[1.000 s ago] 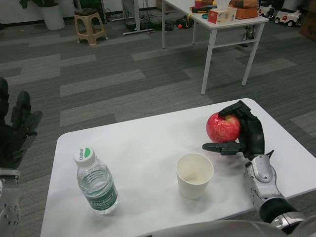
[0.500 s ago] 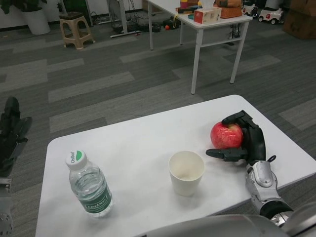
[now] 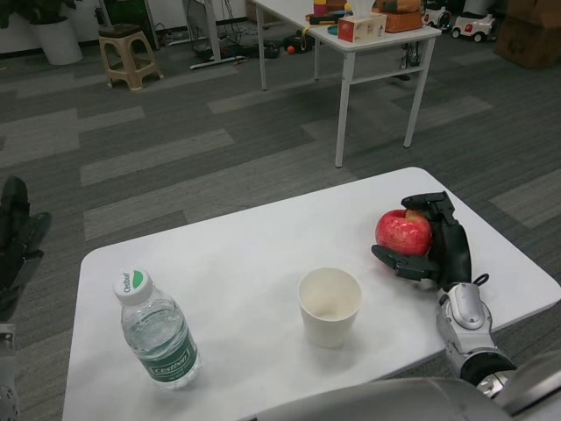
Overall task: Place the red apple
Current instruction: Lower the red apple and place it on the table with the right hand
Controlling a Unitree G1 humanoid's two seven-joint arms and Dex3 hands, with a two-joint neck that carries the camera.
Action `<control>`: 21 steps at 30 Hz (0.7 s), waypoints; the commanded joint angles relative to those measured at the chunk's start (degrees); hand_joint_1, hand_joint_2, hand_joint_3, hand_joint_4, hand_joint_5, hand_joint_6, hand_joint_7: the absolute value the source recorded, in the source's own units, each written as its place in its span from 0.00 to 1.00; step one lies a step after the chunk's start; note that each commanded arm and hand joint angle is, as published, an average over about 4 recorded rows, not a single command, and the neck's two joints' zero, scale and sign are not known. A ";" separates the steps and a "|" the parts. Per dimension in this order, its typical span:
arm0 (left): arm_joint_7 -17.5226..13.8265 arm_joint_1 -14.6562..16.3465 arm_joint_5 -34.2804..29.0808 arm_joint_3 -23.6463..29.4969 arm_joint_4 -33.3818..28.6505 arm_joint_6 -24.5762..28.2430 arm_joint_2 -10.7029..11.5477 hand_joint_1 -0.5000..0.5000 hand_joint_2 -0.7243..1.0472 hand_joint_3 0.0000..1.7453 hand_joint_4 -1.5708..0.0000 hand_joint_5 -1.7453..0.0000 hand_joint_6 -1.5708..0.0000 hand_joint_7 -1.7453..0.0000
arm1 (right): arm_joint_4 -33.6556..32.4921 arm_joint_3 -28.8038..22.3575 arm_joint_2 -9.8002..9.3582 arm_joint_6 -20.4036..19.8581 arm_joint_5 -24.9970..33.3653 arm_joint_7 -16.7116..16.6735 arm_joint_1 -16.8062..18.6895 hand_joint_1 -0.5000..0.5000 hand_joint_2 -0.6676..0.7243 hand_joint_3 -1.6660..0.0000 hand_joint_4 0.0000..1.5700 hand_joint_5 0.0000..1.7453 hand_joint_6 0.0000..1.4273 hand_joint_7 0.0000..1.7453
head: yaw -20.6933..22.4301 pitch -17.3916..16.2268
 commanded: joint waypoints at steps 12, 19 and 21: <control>0.16 0.49 -0.39 0.37 0.29 -0.08 -0.05 0.02 1.00 0.00 1.00 1.00 1.00 1.00 | 1.31 0.12 1.70 0.47 0.08 1.67 1.35 0.33 0.14 0.48 0.00 0.17 0.00 0.52 | -0.63 -0.36; 0.16 0.49 -0.39 0.46 0.29 -0.30 -0.25 0.02 1.00 0.00 1.00 1.00 1.00 1.00 | 0.39 0.19 1.72 0.47 0.08 2.24 2.52 0.29 0.14 0.52 0.00 0.17 0.00 0.52 | -0.58 -0.54; 0.16 0.49 -0.39 0.50 0.29 -0.38 -0.29 0.02 1.00 0.00 1.00 1.00 1.00 1.00 | -0.07 0.26 1.72 0.56 0.06 2.46 3.27 0.29 0.14 0.52 0.00 0.17 0.00 0.52 | -0.63 -0.65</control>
